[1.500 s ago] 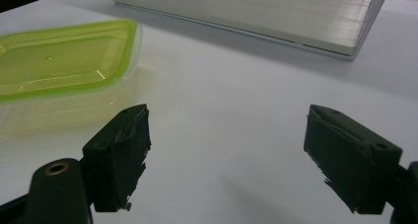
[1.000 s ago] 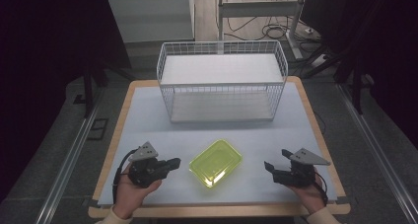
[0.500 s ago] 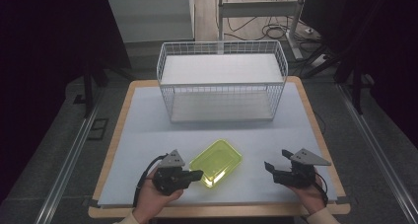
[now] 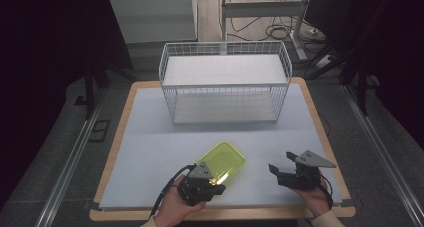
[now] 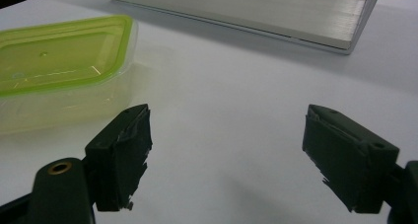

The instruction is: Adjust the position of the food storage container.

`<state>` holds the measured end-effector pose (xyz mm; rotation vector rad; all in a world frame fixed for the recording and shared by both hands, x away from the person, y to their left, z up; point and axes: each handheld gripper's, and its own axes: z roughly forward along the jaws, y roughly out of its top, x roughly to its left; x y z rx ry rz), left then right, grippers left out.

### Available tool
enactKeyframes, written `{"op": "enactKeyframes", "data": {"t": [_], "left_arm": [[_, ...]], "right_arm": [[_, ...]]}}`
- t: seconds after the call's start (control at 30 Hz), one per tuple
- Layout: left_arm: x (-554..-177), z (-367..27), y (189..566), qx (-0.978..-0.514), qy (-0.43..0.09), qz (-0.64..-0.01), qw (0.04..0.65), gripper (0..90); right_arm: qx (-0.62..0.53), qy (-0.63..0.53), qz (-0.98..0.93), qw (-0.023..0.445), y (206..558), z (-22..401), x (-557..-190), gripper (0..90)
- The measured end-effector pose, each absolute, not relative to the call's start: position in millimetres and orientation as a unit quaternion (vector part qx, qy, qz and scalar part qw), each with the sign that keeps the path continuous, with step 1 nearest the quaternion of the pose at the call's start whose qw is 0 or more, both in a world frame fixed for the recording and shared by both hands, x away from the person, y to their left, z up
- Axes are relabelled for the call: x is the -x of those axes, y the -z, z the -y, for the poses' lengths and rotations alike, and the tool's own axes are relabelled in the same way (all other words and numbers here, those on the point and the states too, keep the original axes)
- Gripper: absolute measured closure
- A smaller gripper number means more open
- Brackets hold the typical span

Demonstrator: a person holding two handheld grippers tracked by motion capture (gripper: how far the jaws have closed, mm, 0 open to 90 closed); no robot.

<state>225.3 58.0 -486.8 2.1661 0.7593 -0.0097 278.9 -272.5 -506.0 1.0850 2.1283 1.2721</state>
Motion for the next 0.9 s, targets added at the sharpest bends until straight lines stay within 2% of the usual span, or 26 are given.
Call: {"op": "enactKeyframes", "data": {"t": [0.9], "left_arm": [[-225.6, -51.8, 502.1, -0.876, -0.013, -0.307, 0.372, 90.0]], "right_arm": [[-0.387, -0.458, -0.770, 0.216, 505.5, 271.7, -278.2, 18.3]]}}
